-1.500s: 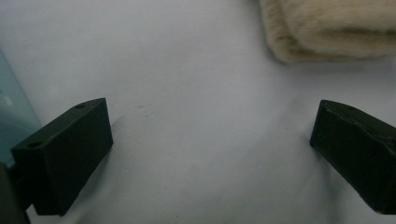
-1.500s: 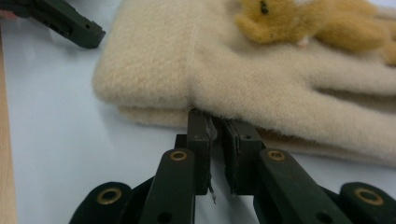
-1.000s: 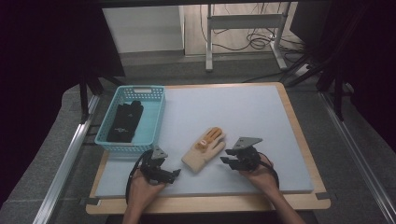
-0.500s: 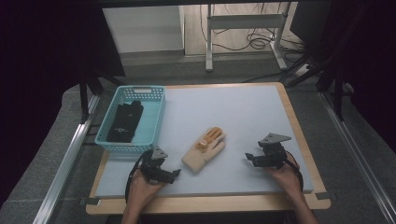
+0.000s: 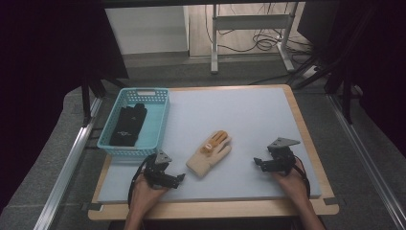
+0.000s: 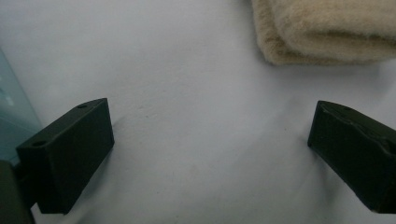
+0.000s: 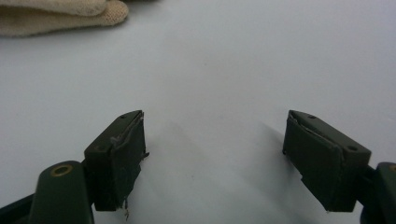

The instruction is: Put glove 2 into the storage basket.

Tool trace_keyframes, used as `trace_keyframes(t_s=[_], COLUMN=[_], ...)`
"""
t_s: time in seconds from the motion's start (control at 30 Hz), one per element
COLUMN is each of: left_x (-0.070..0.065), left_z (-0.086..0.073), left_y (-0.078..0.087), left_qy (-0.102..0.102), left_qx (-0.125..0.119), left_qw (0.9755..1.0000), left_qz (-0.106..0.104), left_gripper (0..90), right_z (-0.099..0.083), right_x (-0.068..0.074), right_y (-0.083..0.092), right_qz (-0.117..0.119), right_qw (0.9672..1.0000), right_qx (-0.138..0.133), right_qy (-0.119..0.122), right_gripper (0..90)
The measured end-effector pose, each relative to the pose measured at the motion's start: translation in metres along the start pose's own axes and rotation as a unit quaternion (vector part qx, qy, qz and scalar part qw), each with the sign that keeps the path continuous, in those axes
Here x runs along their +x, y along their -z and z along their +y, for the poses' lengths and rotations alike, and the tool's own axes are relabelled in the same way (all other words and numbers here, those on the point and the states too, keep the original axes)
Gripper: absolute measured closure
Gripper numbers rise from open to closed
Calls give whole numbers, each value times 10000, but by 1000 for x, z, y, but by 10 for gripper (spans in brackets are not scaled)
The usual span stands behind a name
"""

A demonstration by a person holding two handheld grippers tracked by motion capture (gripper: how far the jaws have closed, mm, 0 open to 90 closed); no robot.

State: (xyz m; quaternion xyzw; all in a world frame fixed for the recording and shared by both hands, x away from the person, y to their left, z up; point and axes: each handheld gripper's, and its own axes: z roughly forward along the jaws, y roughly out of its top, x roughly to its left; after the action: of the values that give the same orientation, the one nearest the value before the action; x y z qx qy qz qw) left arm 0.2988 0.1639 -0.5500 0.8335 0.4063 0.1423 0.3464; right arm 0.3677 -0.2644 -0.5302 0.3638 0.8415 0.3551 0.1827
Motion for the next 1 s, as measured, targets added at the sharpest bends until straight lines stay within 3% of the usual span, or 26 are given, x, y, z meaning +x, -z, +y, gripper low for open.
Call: trace_keyframes(t_s=[0.1,0.2,0.6,1.0], left_x=[-1,-3,-25,-38], left_z=[0,3,43,87], left_y=[1,2,4,-24], left_qy=[37,133,-186,-423], left_qx=[-28,-88,-127,148], left_qw=[9999,9993,9978,9974], left_qz=[-103,-335,-618,-563], left_gripper=[10,12,6,7], right_z=[0,0,0,0], right_x=[0,0,0,0], right_y=[0,0,0,0], right_qz=[-2,-5,-22,-18], right_qw=[10000,10000,10000,10000], right_qx=[-1,-1,-3,-3], right_qy=[2,7,8,3], right_gripper=[207,207,203,202])
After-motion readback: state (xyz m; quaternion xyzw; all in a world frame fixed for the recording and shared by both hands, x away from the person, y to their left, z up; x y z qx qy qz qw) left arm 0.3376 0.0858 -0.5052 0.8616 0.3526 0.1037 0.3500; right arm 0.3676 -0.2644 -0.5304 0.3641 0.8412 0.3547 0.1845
